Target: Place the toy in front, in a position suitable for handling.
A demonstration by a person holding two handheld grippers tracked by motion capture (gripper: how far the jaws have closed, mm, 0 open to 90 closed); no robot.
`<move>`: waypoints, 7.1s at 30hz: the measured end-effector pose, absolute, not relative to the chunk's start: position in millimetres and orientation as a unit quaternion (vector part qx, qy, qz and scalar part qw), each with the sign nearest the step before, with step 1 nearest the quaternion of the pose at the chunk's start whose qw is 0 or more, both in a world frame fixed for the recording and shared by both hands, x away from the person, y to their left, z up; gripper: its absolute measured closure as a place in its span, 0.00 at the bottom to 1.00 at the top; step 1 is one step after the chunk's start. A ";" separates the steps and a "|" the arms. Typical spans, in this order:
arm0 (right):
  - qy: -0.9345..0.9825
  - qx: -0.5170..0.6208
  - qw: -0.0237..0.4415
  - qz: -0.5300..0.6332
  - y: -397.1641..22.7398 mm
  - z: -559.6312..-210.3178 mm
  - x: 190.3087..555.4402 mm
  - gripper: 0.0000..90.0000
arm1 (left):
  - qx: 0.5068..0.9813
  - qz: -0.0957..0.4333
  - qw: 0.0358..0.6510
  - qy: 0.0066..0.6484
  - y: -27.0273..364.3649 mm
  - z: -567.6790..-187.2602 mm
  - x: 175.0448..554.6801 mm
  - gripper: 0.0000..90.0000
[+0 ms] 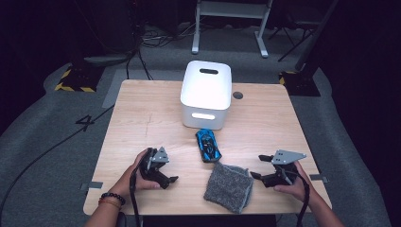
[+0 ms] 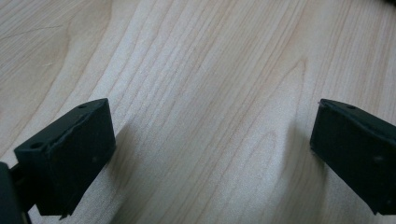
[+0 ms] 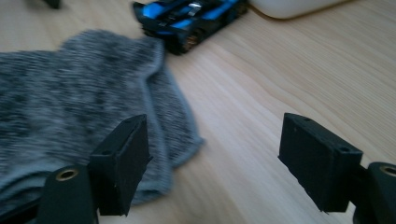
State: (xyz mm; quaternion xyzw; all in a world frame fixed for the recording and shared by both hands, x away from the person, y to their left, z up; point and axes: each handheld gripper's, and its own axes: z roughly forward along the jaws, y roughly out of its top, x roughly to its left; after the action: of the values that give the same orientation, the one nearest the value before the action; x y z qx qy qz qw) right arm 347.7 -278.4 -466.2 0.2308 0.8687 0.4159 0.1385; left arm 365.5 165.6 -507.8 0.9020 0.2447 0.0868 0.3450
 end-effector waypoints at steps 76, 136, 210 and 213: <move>0.854 0.323 0.171 0.371 -327.3 -480.1 381.8 0.30 | 0.902 0.087 0.345 0.246 165.6 -507.8 365.3 0.00; 0.818 0.402 0.177 0.371 -102.0 -492.8 408.0 0.15 | 0.901 0.088 0.345 0.247 165.6 -507.8 364.9 0.00; 0.852 0.323 0.165 0.378 -90.3 -500.0 407.9 0.18 | 0.901 0.087 0.345 0.248 165.6 -507.9 365.0 0.00; 0.850 0.332 0.165 0.374 -87.4 -499.1 412.5 0.18 | 0.901 0.087 0.346 0.247 165.5 -507.9 365.0 0.00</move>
State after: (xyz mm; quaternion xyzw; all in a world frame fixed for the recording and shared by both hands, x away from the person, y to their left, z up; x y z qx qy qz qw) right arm 412.5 -87.4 -499.1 0.3320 0.8499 0.3744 0.1654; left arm 365.0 165.5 -507.9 0.9009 0.2474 0.0873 0.3457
